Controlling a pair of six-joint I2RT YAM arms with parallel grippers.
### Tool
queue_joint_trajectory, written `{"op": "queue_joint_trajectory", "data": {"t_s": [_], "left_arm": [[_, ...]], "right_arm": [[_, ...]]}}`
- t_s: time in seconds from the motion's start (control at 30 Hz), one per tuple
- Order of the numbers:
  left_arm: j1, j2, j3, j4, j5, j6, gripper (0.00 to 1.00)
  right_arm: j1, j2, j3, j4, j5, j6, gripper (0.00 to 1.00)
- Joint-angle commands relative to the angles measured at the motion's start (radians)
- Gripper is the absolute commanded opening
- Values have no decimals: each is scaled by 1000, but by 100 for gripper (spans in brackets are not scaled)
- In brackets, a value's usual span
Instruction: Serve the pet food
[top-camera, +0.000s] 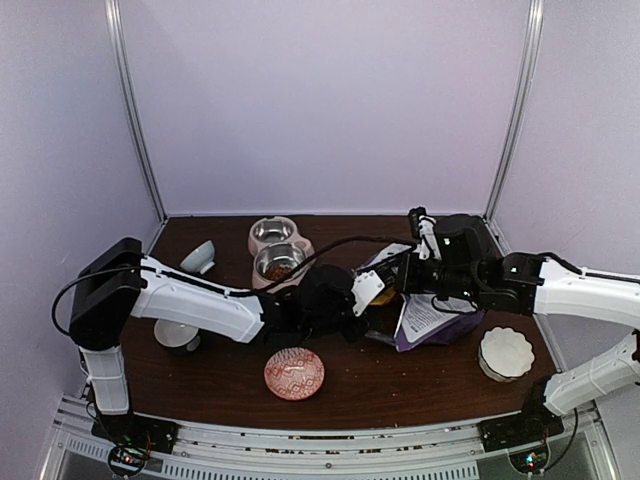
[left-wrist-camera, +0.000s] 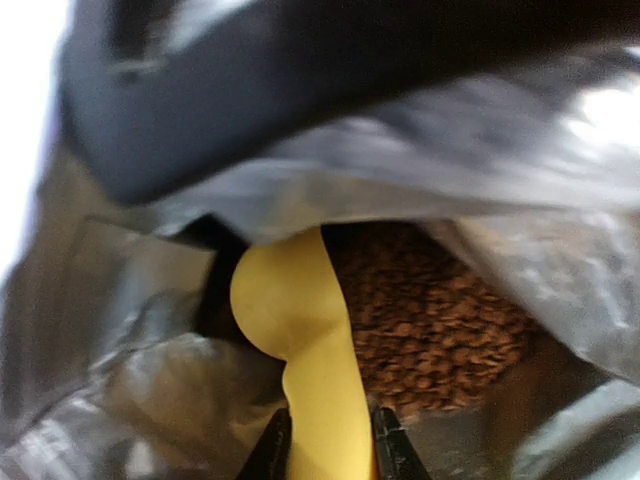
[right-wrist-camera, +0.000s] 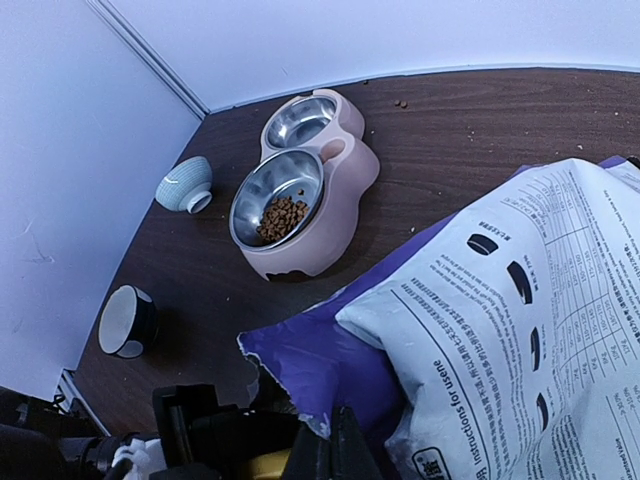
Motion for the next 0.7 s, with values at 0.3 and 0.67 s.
{"op": "queue_joint_trajectory", "data": {"t_s": [0.3, 0.67], "left_arm": [[1, 110, 161, -247, -160, -46, 0], [3, 104, 180, -447, 299, 35, 0]], "right_arm": [[-7, -37, -16, 143, 3, 28, 0], [-9, -47, -19, 138, 9, 15, 0]]}}
